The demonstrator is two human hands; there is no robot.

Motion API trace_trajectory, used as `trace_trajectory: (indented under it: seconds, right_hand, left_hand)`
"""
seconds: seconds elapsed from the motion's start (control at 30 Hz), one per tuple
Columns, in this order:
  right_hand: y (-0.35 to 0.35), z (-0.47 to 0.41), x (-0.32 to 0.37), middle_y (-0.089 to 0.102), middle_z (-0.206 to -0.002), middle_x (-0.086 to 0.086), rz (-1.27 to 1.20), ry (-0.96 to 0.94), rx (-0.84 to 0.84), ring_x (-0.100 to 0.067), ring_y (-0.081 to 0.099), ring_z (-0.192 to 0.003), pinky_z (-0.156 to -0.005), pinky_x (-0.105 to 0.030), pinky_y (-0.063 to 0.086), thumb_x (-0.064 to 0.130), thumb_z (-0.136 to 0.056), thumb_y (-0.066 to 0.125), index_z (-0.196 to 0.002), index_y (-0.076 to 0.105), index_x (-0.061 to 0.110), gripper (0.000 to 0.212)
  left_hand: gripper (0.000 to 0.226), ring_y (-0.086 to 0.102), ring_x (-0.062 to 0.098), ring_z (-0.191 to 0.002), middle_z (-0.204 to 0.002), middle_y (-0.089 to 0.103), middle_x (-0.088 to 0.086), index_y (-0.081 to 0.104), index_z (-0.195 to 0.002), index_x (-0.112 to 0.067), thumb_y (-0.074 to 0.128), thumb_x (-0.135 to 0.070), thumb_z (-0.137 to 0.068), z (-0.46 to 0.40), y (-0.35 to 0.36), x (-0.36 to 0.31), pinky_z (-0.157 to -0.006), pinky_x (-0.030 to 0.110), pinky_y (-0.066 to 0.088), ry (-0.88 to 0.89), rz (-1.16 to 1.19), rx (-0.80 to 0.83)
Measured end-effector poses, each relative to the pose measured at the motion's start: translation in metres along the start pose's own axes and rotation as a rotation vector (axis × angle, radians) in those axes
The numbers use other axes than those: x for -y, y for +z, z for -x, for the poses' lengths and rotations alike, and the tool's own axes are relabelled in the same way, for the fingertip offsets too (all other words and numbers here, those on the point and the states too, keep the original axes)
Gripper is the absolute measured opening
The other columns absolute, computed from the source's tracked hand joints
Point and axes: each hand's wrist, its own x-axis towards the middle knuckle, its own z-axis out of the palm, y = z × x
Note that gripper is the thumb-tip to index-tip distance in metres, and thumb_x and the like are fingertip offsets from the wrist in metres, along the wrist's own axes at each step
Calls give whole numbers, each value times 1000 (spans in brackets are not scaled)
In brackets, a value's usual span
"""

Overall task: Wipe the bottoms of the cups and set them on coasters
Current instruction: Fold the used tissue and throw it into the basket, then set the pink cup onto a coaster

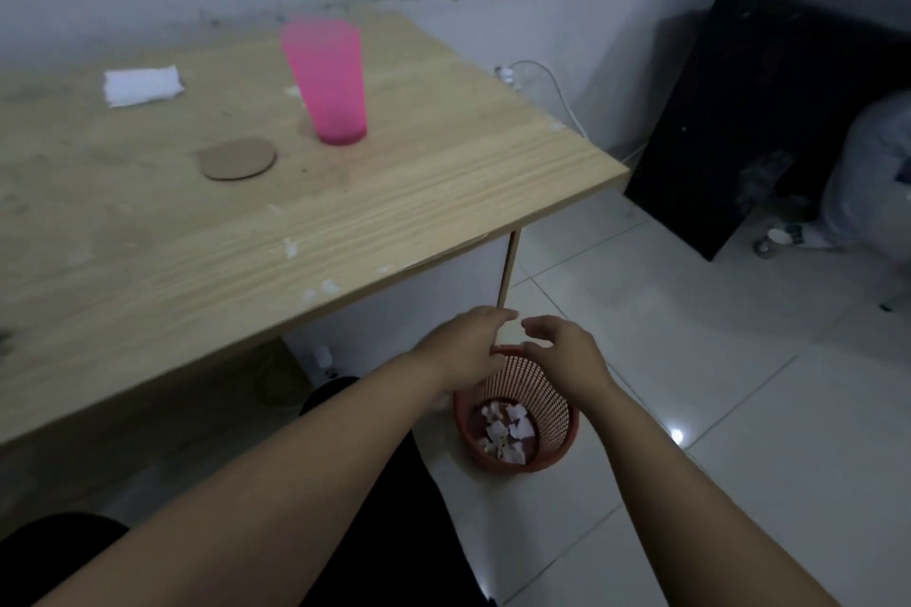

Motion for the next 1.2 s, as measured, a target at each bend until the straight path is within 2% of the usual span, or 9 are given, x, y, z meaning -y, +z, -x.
trace_trajectory:
  seconds: [0.13, 0.33, 0.43, 0.6, 0.7, 0.83, 0.93, 1.07, 1.2]
  right_hand:
    - [-19, 24, 44, 64, -123, -4, 43, -154, -76, -13, 57, -113, -90, -18, 37, 18, -85, 63, -122, 60, 13, 37]
    - [-44, 46, 120, 67, -115, 2, 42, -323, -180, -8, 59, -107, -89, -23, 43, 17, -84, 64, -120, 62, 16, 36]
    - [-51, 52, 163, 67, -112, 0, 21, -393, -186, -4, 56, -99, -85, -19, 40, 15, -84, 64, -117, 63, 16, 33]
    - [-43, 50, 223, 69, -102, 1, 26, -518, -172, -3, 59, -92, -69, 2, 37, 15, -82, 67, -111, 66, 16, 29]
    - [-29, 47, 252, 69, -97, 0, 7, -573, -141, -6, 60, -89, -71, -2, 39, 12, -81, 68, -107, 68, 15, 26]
    - [0, 41, 279, 71, -97, -3, 2, -603, -95, -13, 65, -93, -84, -22, 46, 13, -79, 69, -106, 69, 13, 26]
    - [18, 36, 286, 71, -98, -3, -5, -602, -61, -13, 65, -94, -84, -22, 46, 13, -79, 69, -107, 69, 14, 28]
    - [34, 32, 288, 70, -96, -3, -37, -594, -24, -10, 63, -90, -80, -17, 43, 11, -80, 68, -106, 69, 13, 27]
    - [42, 23, 286, 69, -94, 0, -46, -582, -1, -8, 63, -89, -78, -14, 42, 11, -80, 68, -106, 68, 14, 26]
  left_hand:
    - [65, 39, 20, -133, -148, 40, 5, 33, -145, -20, 62, -21, -87, 32, -41, -23, -108, 29, 32, 68, -28, -44]
    - [61, 54, 11, -114, -140, 49, 3, 40, -141, -19, 67, -18, -86, 83, -116, -45, -84, 12, 42, 139, 171, -193]
    - [58, 61, 14, -105, -133, 54, 0, 45, -137, -23, 69, -19, -83, 107, -152, -44, -87, 23, 49, 119, 306, -306]
    - [57, 59, 13, -105, -128, 54, -7, 46, -135, -26, 69, -23, -84, 145, -199, -27, -77, 15, 46, 78, 331, -456]
    - [54, 59, 16, -105, -123, 56, -10, 48, -134, -26, 69, -23, -84, 162, -214, -10, -82, 23, 47, 33, 355, -548]
    - [52, 59, 17, -103, -122, 58, -3, 50, -132, -22, 68, -19, -84, 176, -219, 14, -85, 24, 46, -29, 362, -670]
    - [50, 57, 14, -100, -125, 59, 2, 51, -131, -17, 68, -16, -84, 177, -215, 29, -80, 19, 43, -78, 371, -735]
    - [46, 54, 8, -97, -126, 58, 1, 55, -126, -16, 68, -12, -83, 173, -206, 47, -68, 1, 38, -110, 383, -798]
    - [48, 55, 14, -107, -129, 57, -2, 53, -129, -19, 68, -16, -83, 165, -198, 59, -81, 18, 41, -170, 387, -792]
